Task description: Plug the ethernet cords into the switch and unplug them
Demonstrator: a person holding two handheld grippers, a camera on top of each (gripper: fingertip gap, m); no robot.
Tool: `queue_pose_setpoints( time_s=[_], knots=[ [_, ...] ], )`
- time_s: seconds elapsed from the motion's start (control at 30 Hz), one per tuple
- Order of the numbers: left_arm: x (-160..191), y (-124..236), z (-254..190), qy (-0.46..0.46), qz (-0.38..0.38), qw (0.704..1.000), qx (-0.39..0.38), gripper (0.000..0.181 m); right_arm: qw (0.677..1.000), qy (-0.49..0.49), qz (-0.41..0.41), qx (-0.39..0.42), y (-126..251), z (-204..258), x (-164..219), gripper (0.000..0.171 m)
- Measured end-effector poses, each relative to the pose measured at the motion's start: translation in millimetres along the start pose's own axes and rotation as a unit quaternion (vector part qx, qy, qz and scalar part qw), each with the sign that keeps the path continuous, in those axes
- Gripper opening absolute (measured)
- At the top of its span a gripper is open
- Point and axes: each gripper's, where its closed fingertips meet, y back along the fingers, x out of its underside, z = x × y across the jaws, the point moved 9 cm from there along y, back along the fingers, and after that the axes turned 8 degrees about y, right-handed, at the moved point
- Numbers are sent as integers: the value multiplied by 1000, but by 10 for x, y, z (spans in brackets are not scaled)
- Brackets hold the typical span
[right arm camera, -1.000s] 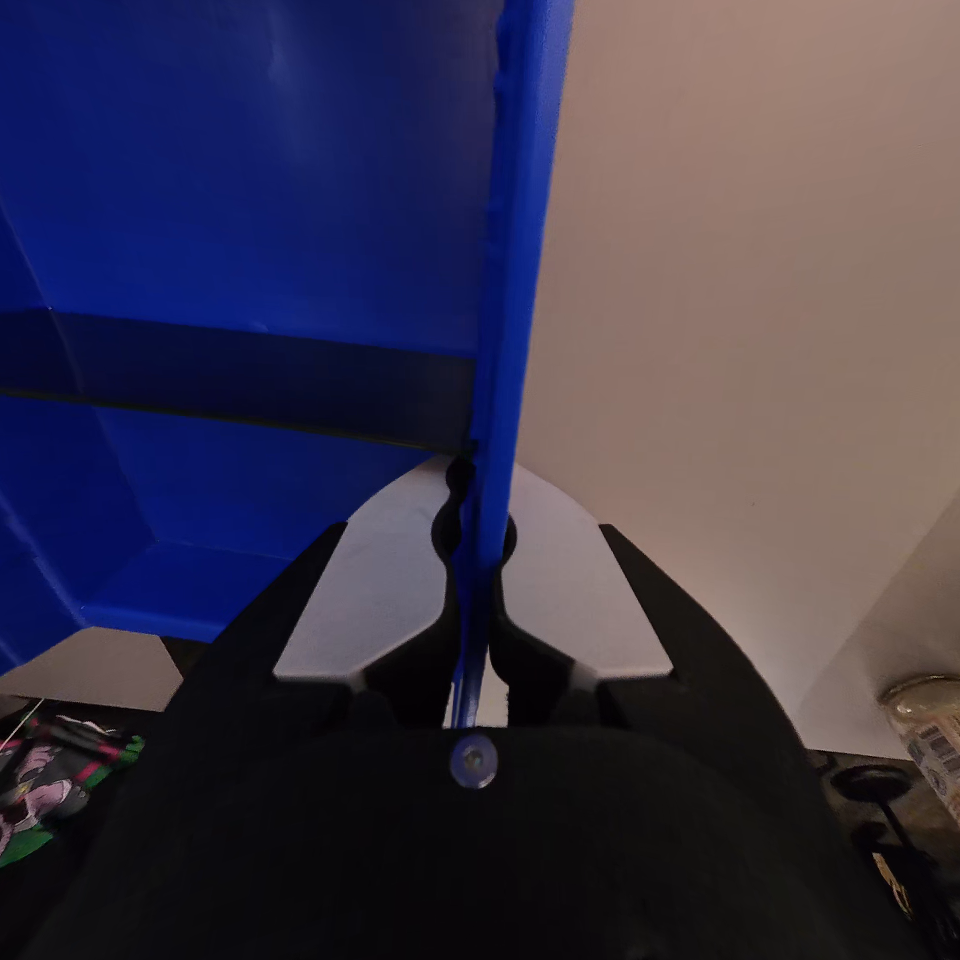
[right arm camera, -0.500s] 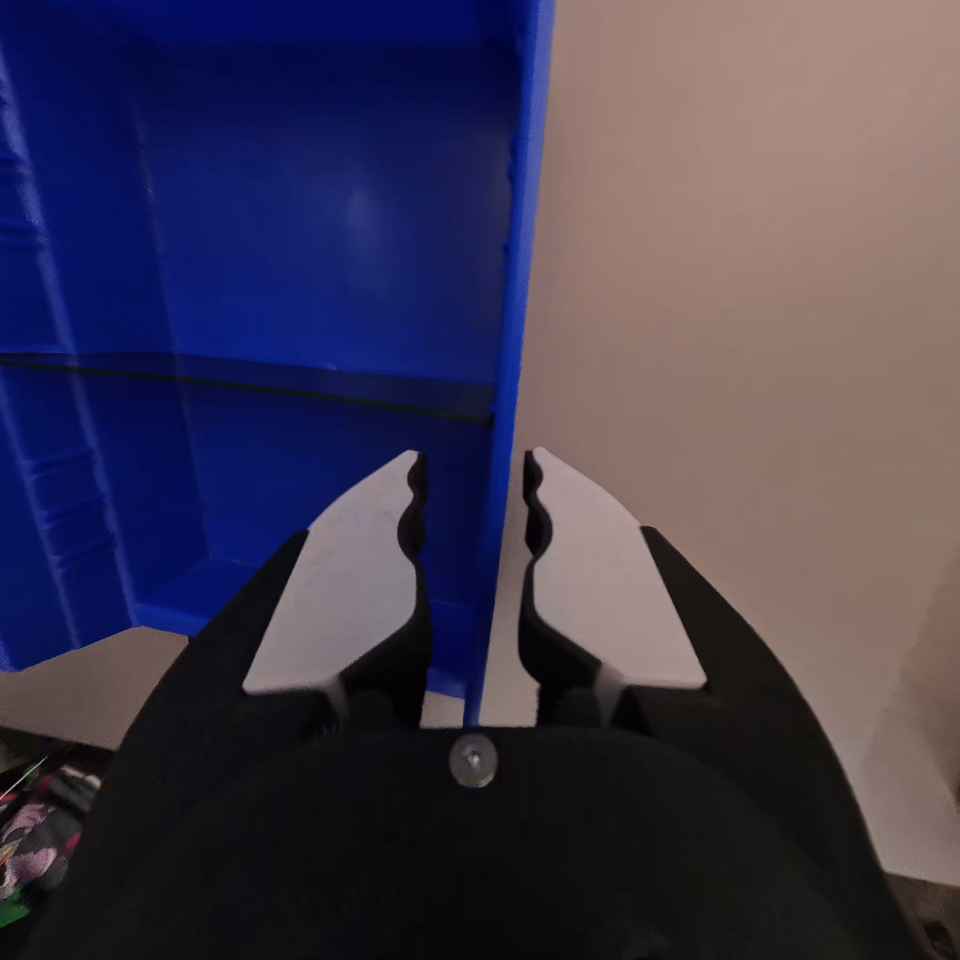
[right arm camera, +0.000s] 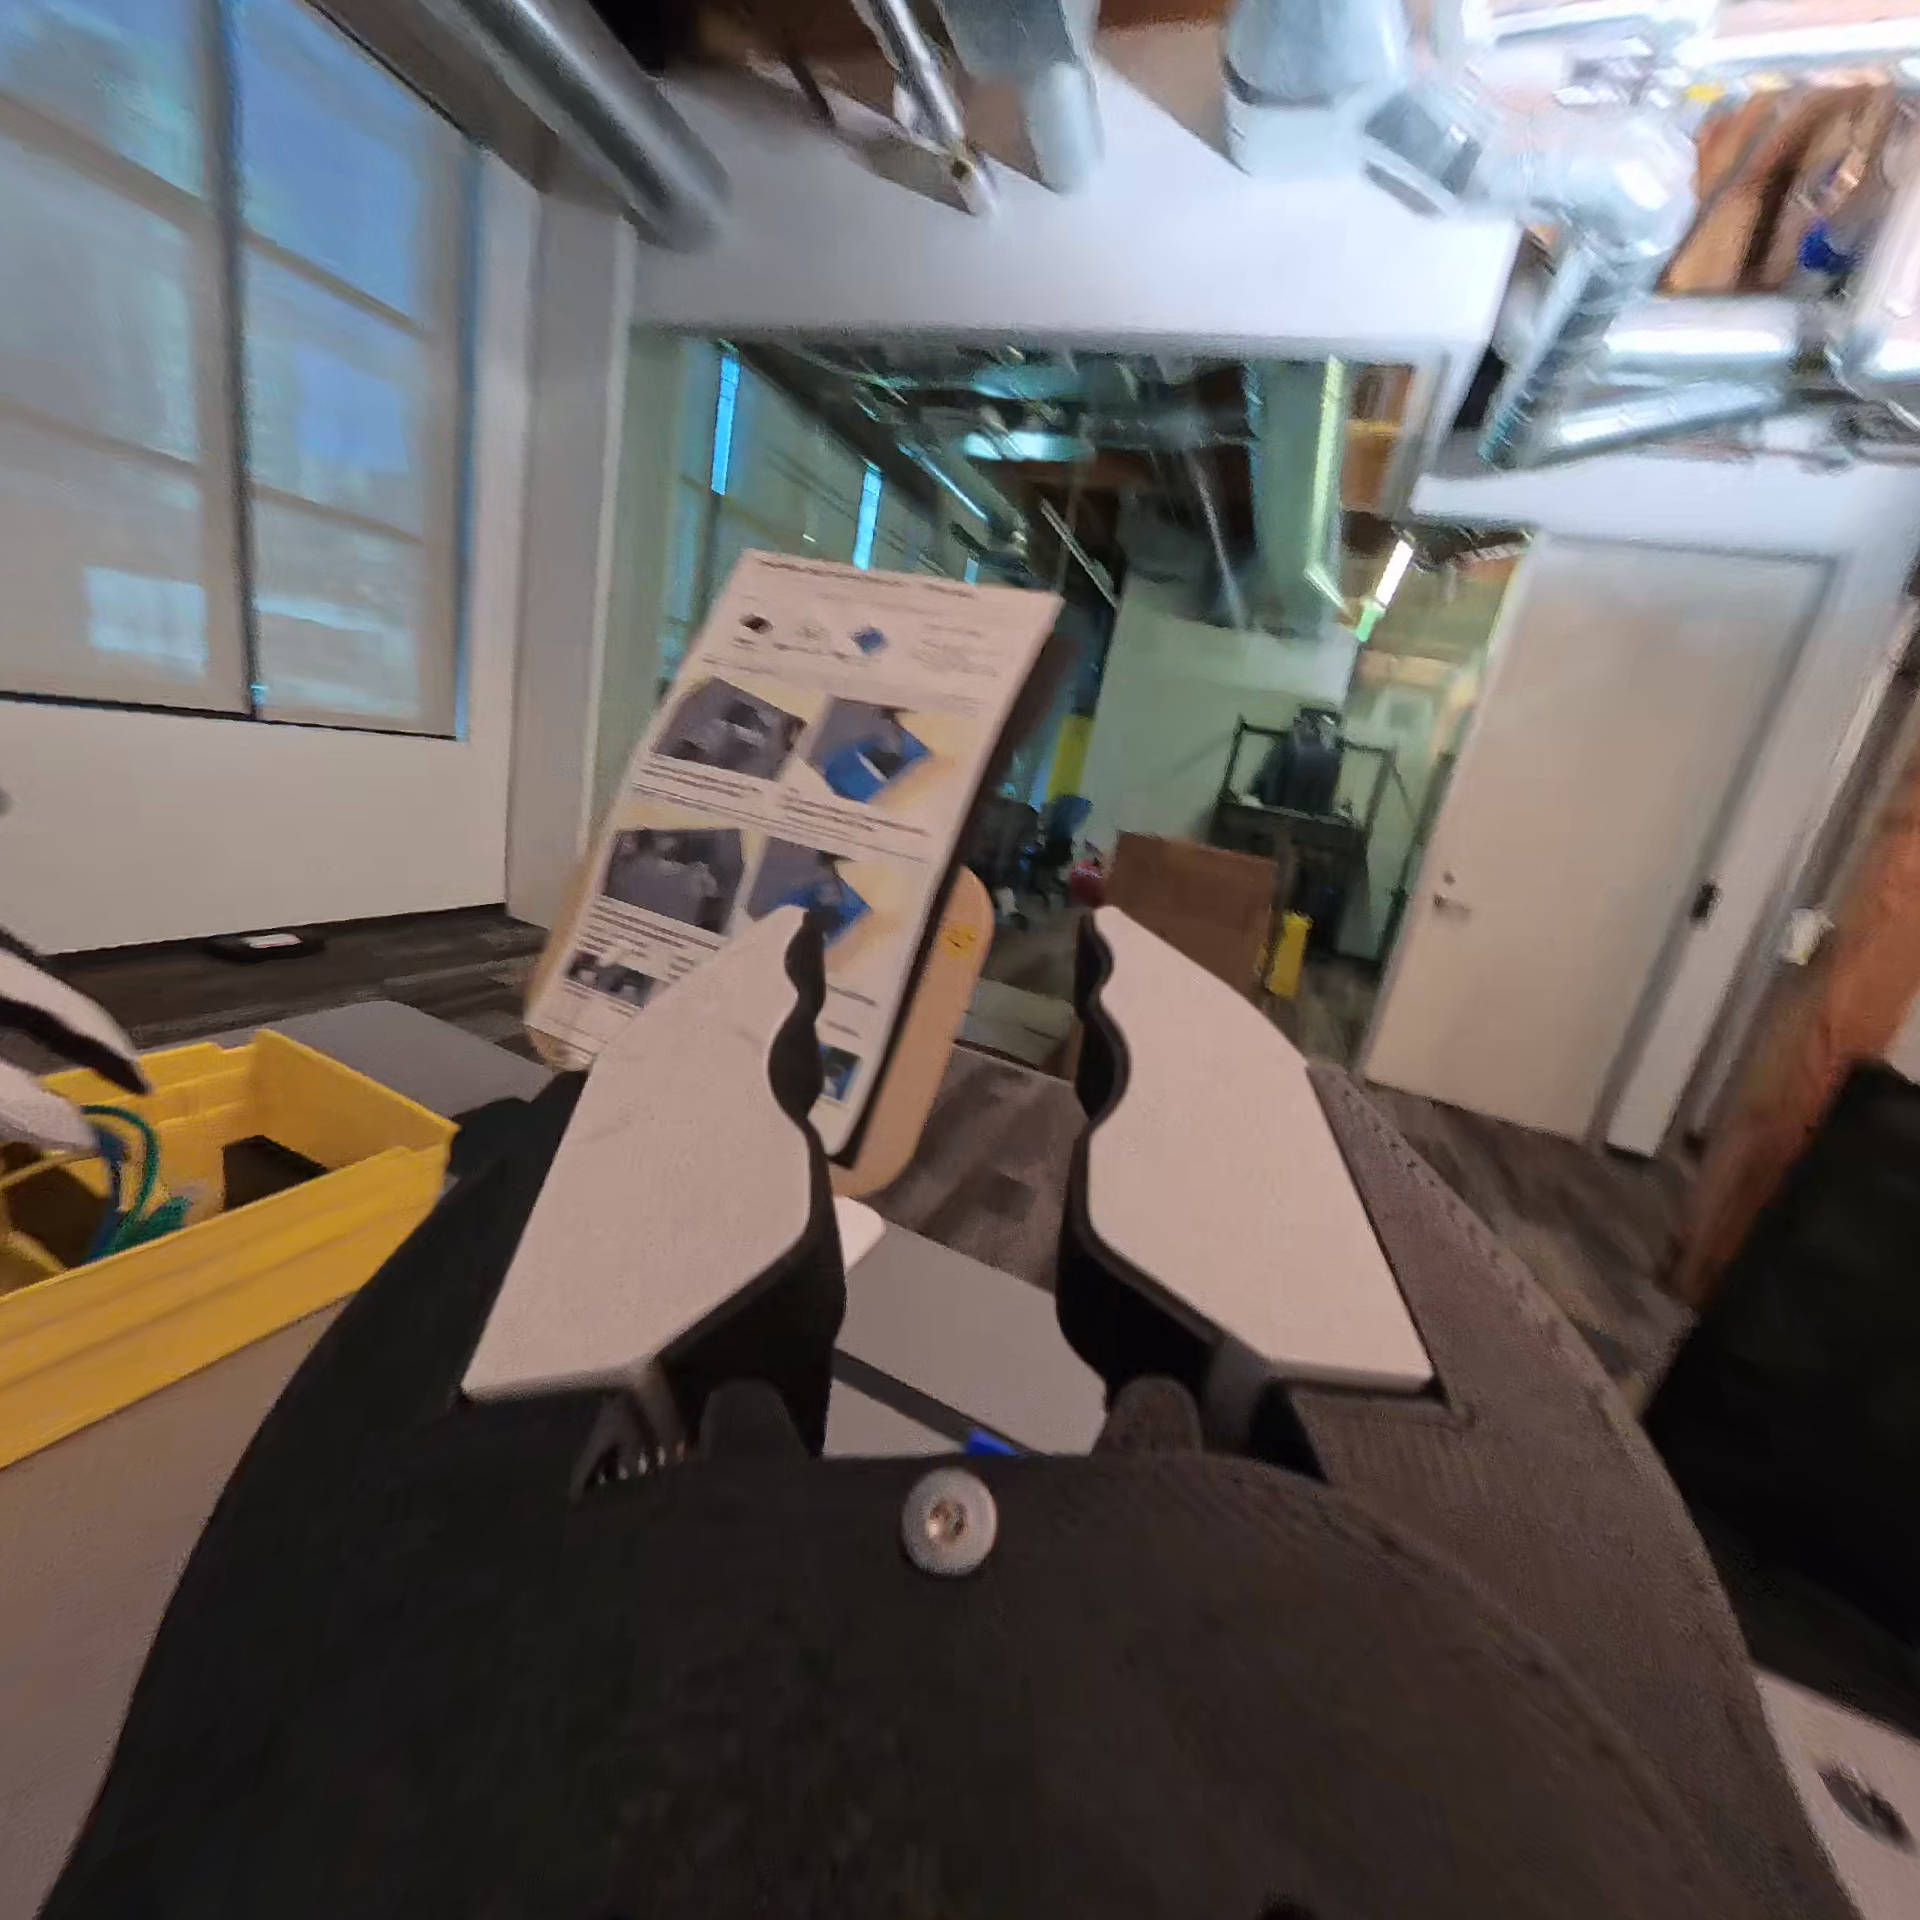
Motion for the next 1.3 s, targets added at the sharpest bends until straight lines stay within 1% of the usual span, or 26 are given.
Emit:
queue_pose_setpoints(
  time_s=[0.07, 0.13, 0.17, 0.23, 0.27, 0.3, 0.33, 0.4, 0.47, 0.5, 0.53, 0.67, 0.8, 0.87, 0.97, 1.1, 1.3],
  knots=[
    [-18, -94, -21, 19, 12, 999, 32, 44, 999, 4, -13, -43, -106, 169, -78, 47],
    [-20, -155, -22, 28, 20, 999, 38, 43, 997, -4, -7, -80, -217, 284, -65, 47],
    [1, -171, 2, 22, 38, 999, 20, 43, 996, -9, -1, -93, -260, 331, -28, 48],
    [78, -134, 61, -27, 58, 997, -47, 45, 992, -13, -1, -123, -282, 440, 116, 49],
    [114, -89, 97, -52, 51, 994, -83, 46, 990, -9, -14, -139, -304, 478, 189, 46],
    [137, -45, 144, -66, 35, 991, -112, 46, 988, -9, -9, -151, -352, 486, 247, 46],
    [154, -16, 184, -69, 18, 990, -119, 47, 987, -19, 13, -161, -399, 483, 316, 46],
    [215, -14, 263, -47, 5, 996, -80, 52, 981, -38, 45, -184, -470, 489, 445, 46],
    [331, -27, 380, -9, 24, 999, -42, 59, 977, -51, 54, -199, -521, 499, 532, 46],
    [381, -18, 446, 7, 24, 999, -36, 63, 976, -55, 58, -201, -543, 503, 560, 46],
    [424, -5, 498, 19, 18, 999, -28, 63, 976, -57, 61, -203, -559, 509, 581, 46],
    [449, -4, 578, 31, 11, 999, -11, 58, 973, -58, 71, -214, -596, 558, 626, 46],
    [449, -118, 573, 37, 48, 998, 18, 53, 973, -58, 76, -211, -591, 581, 623, 45],
    [447, -145, 604, 38, 47, 998, 14, 53, 973, -63, 70, -210, -584, 584, 610, 43],
    [413, -152, 625, 50, 36, 998, 33, 52, 973, -80, 62, -209, -589, 588, 603, 42],
    [447, -208, 623, 55, 62, 995, 50, 52, 972, -81, 82, -207, -614, 601, 659, 42],
    [419, -80, 543, 38, 44, 997, 55, 43, 972, -78, 92, -203, -621, 609, 679, 42]
  ],
)
